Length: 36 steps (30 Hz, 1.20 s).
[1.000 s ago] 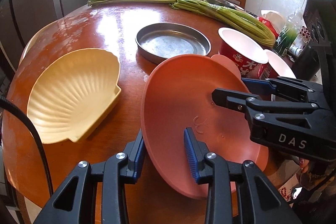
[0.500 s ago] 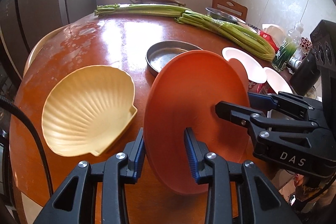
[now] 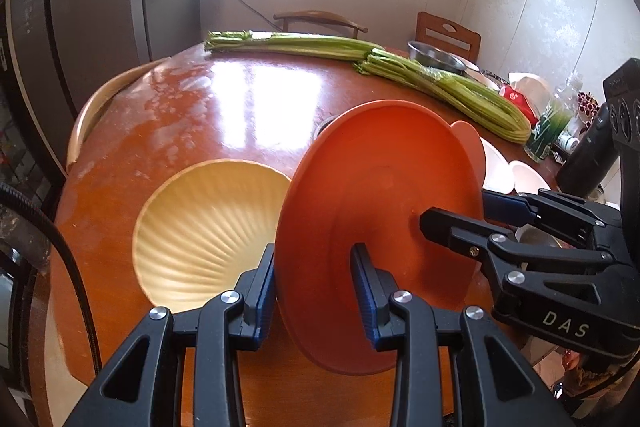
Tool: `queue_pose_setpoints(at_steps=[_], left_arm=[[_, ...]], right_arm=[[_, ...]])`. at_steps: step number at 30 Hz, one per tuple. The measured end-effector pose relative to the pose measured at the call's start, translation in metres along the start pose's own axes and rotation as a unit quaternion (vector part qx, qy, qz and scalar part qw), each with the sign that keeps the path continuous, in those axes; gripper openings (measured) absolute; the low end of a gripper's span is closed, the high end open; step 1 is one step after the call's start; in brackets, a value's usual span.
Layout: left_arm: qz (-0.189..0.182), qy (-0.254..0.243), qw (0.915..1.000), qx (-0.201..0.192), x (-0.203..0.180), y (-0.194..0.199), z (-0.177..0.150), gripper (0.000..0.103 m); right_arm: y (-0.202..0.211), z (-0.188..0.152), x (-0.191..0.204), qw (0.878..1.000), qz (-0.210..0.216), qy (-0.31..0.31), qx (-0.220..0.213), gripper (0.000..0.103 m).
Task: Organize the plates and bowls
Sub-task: 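Close the left gripper on the pink plate rim and lift it, then carry the pink plate toward the yellow shell plate with the left gripper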
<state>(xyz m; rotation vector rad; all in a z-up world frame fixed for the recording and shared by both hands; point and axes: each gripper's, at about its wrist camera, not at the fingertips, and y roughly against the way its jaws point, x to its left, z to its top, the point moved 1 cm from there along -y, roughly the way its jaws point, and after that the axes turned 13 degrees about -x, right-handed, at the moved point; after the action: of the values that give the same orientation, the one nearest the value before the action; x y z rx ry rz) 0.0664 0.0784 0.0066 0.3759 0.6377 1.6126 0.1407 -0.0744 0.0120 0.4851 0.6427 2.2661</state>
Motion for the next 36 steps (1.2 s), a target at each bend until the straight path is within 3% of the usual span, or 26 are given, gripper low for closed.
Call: queue_pose_setpoints(at_steps=[14, 24, 36], left_arm=[[0.041, -0.004, 0.9986, -0.034, 0.070, 0.033, 0.041, 0.036], [0.054, -0.010, 0.9985, -0.007, 0.113, 0.011, 0.036, 0.036], [0.039, -0.007, 0.9988, 0.028, 0.122, -0.031, 0.023, 0.036]], right_arm=[[-0.017, 0.054, 0.078, 0.999, 0.029, 0.022, -0.022, 0.046], [-0.064, 0.046, 0.098, 0.999, 0.034, -0.014, 0.010, 0.046], [-0.089, 0.026, 0.086, 0.998, 0.014, -0.037, 0.039, 0.046]])
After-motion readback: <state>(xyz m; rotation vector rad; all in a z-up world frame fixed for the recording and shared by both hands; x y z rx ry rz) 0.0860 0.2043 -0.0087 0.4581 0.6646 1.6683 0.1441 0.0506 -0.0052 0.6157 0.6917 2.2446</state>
